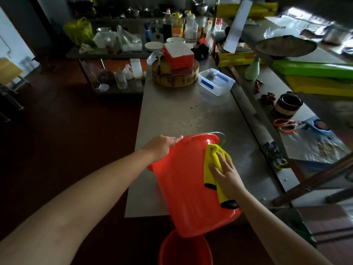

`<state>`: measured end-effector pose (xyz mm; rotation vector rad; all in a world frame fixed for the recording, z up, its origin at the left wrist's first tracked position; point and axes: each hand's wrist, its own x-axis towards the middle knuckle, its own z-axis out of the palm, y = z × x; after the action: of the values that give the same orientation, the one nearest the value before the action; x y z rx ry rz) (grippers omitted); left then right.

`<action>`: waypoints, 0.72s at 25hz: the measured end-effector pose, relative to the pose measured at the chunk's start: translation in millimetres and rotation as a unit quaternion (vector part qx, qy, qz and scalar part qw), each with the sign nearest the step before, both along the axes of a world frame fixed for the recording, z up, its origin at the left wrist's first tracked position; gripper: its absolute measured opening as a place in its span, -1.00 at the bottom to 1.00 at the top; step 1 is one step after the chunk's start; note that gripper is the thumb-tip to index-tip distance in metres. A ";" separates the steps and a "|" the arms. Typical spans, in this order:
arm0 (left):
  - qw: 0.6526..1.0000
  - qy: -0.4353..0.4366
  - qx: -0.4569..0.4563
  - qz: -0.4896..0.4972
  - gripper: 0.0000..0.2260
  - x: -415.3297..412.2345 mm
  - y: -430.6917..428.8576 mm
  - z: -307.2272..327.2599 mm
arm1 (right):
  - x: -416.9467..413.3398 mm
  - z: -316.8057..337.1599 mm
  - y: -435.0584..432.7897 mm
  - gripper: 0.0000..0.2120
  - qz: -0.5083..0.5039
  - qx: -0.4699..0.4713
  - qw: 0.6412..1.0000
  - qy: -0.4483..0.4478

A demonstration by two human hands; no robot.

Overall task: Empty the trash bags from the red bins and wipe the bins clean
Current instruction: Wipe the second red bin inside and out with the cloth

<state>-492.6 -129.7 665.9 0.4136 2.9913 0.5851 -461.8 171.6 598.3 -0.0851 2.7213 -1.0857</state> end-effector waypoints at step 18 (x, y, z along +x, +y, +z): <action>0.999 0.009 -0.034 -0.001 -0.36 -7.3 14.8 1.5 | 66.3 -3.7 -59.0 -0.35 0.148 0.257 0.928 0.226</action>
<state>-499.9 -114.8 667.4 0.4193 3.0166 0.4798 -395.4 112.6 594.6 -0.7127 3.1486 -0.2661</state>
